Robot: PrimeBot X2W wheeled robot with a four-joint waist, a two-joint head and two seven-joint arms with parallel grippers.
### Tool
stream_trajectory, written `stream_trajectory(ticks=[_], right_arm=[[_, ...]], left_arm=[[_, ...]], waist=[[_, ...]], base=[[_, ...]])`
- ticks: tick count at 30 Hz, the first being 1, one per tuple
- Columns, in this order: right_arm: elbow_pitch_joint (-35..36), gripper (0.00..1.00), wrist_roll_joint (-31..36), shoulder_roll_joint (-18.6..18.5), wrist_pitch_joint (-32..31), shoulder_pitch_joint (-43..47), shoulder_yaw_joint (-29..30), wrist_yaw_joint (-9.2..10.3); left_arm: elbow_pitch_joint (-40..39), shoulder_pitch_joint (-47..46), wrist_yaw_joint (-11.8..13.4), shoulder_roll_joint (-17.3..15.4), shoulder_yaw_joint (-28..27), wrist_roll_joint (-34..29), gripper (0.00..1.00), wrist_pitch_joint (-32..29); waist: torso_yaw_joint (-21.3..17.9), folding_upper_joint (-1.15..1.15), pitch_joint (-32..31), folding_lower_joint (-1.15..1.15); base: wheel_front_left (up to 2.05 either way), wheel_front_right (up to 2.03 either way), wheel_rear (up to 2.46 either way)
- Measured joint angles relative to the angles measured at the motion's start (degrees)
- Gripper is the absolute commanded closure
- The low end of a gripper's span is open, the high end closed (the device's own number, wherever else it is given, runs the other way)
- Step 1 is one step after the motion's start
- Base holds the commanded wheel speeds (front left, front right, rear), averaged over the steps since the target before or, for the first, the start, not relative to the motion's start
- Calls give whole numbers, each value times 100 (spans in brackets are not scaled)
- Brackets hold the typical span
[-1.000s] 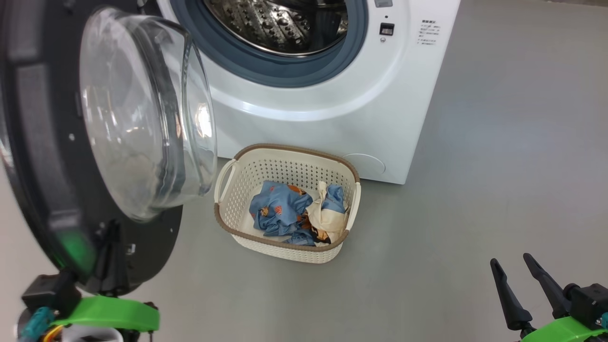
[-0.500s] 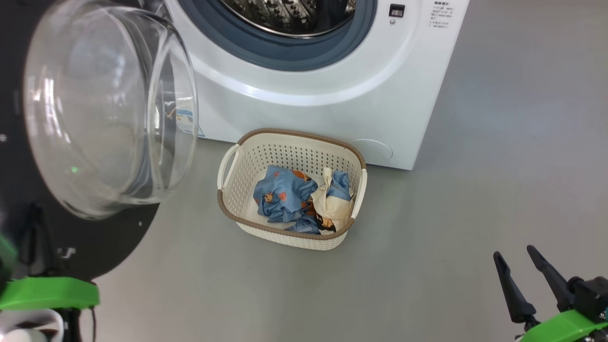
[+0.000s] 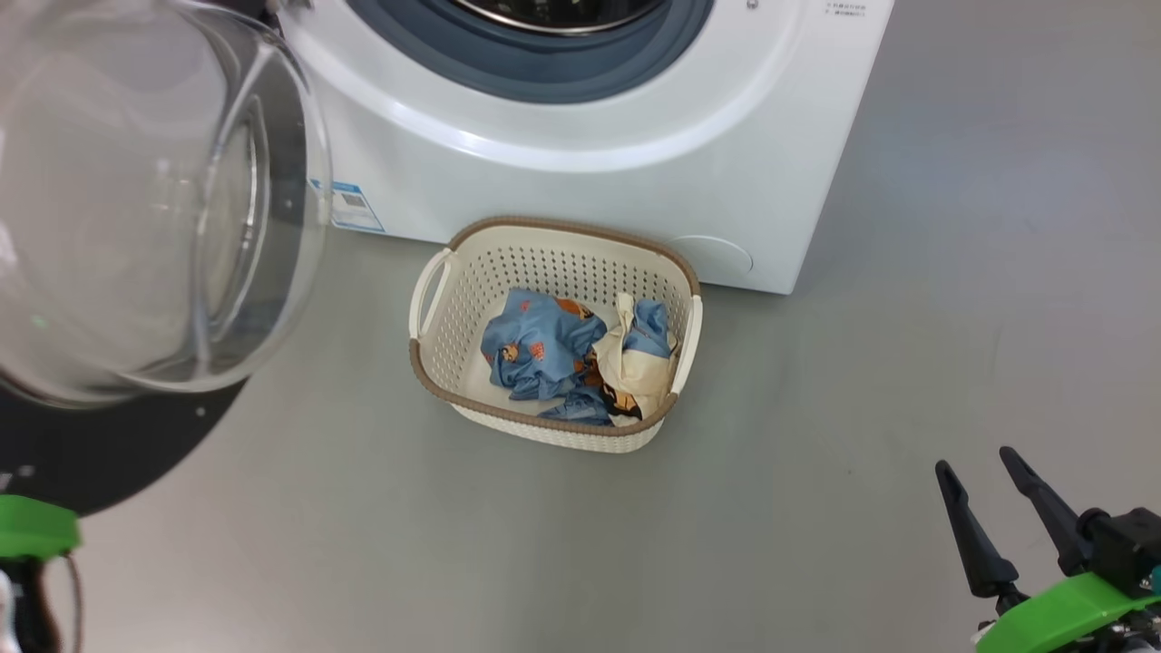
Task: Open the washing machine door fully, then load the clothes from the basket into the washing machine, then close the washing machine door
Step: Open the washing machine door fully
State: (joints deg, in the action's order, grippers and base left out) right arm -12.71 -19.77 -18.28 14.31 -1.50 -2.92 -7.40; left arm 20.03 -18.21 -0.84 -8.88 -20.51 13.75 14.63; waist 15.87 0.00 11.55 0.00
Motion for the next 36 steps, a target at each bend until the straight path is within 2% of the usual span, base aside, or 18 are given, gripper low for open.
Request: stream_trajectory(ticks=[11, 22, 30, 36], right_arm=[[41, 0, 0, -121, 0, -318, -51, 0], [85, 0, 2, -159, 0, -554, -172, 0], [116, 0, 2, -200, 0, -744, -204, 0], [134, 0, 2, -253, 0, -806, -200, 0]], left_arm=[[851, -767, -270, -508, -798, -152, 100, 1], [1415, -1350, -503, -873, -1280, -285, 100, 2], [1914, -1745, -567, -1266, -1527, -346, 100, 7], [2230, -2069, -595, -1436, -1711, -404, 100, 7]], waist=[[-59, 0, 349, 0], [-157, 0, 800, 0], [-257, 0, 1071, 0], [-298, 0, 1220, 0]], base=[[0, 0, 0], [0, 0, 0], [0, 0, 0], [0, 0, 0]])
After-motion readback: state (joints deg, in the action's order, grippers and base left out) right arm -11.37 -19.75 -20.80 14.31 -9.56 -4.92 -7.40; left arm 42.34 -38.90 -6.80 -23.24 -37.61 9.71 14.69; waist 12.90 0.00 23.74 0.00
